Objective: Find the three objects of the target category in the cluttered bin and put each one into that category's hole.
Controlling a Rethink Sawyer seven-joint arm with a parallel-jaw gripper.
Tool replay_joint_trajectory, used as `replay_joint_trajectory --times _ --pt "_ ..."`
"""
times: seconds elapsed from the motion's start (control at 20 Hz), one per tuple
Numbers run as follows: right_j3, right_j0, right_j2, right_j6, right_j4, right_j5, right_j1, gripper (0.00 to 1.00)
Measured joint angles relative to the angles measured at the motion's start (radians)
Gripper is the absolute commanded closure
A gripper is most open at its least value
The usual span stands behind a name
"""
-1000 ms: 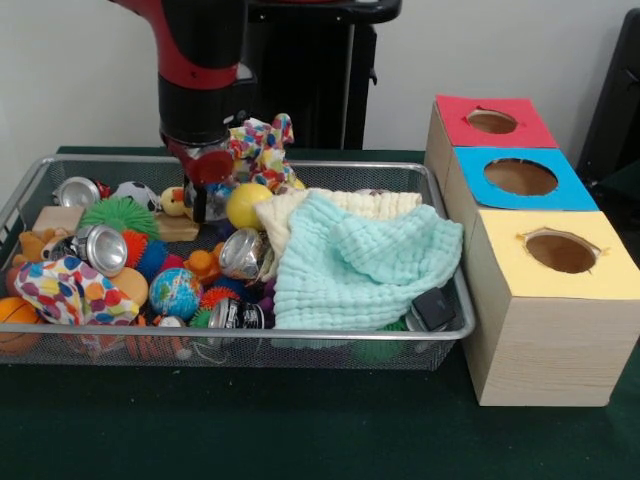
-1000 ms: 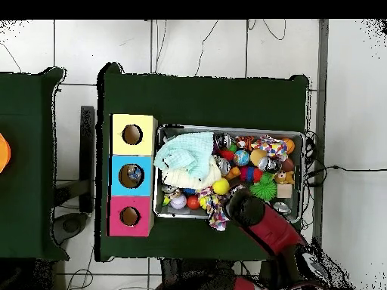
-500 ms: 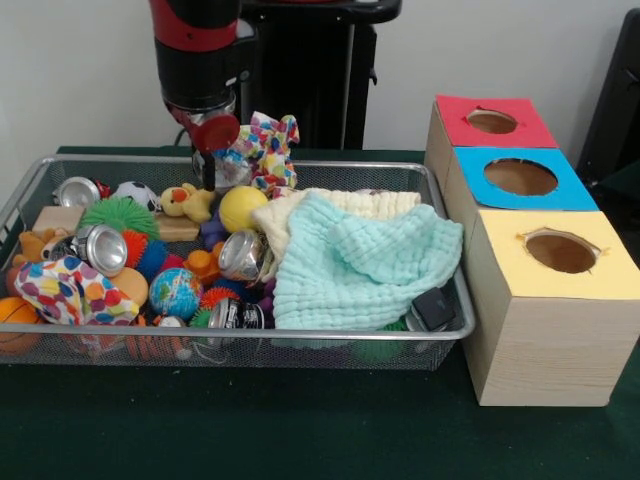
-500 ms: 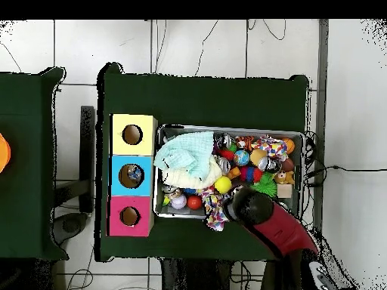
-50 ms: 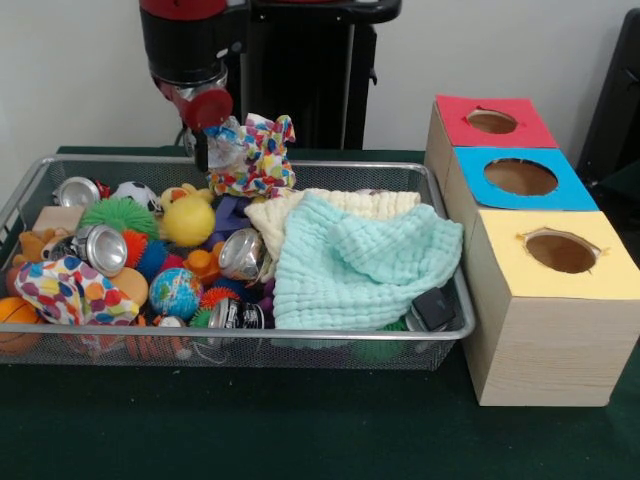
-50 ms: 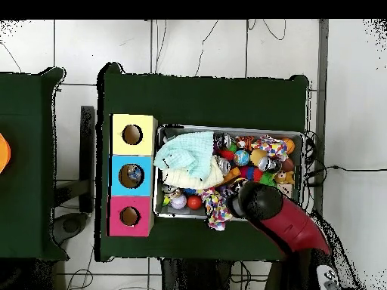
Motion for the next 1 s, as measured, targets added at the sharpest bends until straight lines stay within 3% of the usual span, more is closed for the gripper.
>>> replay_joint_trajectory --times 0.55,1.0 --pt "-0.076 0.081 -0.054 0.000 -0.002 0.141 -0.068 1.00" --pt "-0.130 0.215 -0.119 0.000 -0.003 0.227 -0.114 1.00"
